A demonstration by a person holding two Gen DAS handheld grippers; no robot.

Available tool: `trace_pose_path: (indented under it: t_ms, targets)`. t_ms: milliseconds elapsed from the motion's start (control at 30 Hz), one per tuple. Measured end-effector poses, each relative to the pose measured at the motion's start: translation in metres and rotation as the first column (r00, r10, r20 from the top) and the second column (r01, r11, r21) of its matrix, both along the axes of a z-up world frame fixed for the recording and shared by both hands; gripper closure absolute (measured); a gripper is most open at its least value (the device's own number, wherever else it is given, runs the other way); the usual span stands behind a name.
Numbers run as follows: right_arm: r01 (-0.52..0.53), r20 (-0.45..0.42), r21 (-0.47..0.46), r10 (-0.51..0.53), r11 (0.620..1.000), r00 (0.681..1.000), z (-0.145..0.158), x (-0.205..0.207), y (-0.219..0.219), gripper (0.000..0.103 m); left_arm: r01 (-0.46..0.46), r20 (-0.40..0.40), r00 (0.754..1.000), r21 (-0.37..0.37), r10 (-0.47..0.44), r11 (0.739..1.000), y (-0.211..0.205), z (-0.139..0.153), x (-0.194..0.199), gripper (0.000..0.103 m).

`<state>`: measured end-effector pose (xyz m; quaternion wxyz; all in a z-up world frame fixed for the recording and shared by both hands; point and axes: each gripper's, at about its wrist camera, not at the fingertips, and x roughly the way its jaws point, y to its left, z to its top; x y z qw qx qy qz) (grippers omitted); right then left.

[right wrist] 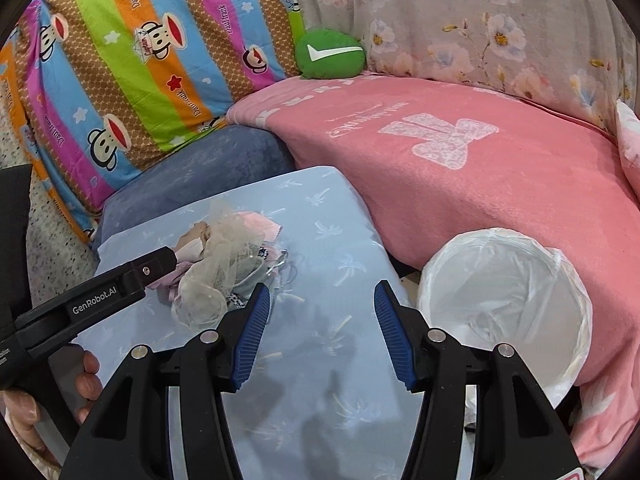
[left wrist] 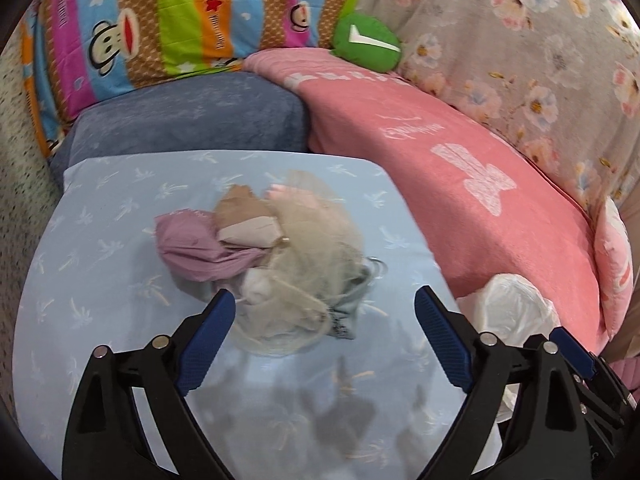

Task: Collect trash
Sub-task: 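Move both open tools back over the cloth pile on the table, then grasp the purple cloth with the left tool while the right tool grasps the tulle mesh bag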

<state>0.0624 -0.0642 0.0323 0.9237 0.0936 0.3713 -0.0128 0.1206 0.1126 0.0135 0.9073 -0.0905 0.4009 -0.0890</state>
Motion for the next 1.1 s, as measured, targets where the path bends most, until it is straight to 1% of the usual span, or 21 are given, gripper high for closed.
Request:
trace_pose_path:
  t_ms: [200, 467, 633, 733, 833, 867, 967, 1000, 1033, 1100]
  targets:
    - [-0.069, -0.033, 0.01, 0.07, 0.998, 0.997, -0.014, 0.022, 0.037, 0.049, -0.089, -0.04, 0.995, -0.002, 0.088, 0.996, 0.042, -0.016, 0.012, 0.015]
    - [-0.124, -0.075, 0.06, 0.129, 0.99, 0.989, -0.036, 0.06, 0.072, 0.049, -0.188, -0.097, 0.978, -0.011, 0.186, 0.982, 0.09, -0.037, 0.038, 0.015]
    - [-0.133, -0.09, 0.078, 0.14, 0.988, 0.986, -0.048, 0.087, 0.086, 0.049, -0.211, -0.124, 0.971, -0.031, 0.205, 0.977, 0.105, -0.046, 0.056, 0.015]
    - [-0.134, -0.099, 0.082, 0.142, 0.988, 0.985, -0.055, 0.103, 0.094, 0.049, -0.206, -0.135, 0.971, -0.049, 0.198, 0.977, 0.107, -0.05, 0.066, 0.016]
    - [-0.136, -0.116, 0.08, 0.145, 0.987, 0.983, -0.062, 0.117, 0.101, 0.049, -0.191, -0.141, 0.973, -0.043, 0.183, 0.981, 0.104, -0.054, 0.076, 0.017]
    - [-0.139, -0.12, 0.08, 0.148, 0.987, 0.982, -0.063, 0.12, 0.103, 0.049, -0.184, -0.146, 0.974, -0.046, 0.175, 0.982, 0.103, -0.056, 0.078, 0.019]
    - [-0.145, -0.14, 0.08, 0.155, 0.986, 0.978, -0.072, 0.13, 0.109, 0.049, -0.167, -0.169, 0.973, -0.064, 0.154, 0.984, 0.101, -0.061, 0.085, 0.031]
    - [-0.147, -0.146, 0.086, 0.159, 0.985, 0.977, -0.075, 0.133, 0.11, 0.052, -0.162, -0.176, 0.973, -0.068, 0.148, 0.984, 0.101, -0.062, 0.086, 0.036]
    - [-0.152, -0.154, 0.094, 0.166, 0.984, 0.974, -0.078, 0.135, 0.112, 0.054, -0.156, -0.181, 0.973, -0.072, 0.141, 0.985, 0.1, -0.064, 0.088, 0.04]
    - [-0.161, -0.175, 0.097, 0.176, 0.982, 0.969, -0.085, 0.139, 0.115, 0.067, -0.136, -0.192, 0.974, -0.078, 0.119, 0.988, 0.1, -0.067, 0.09, 0.053]
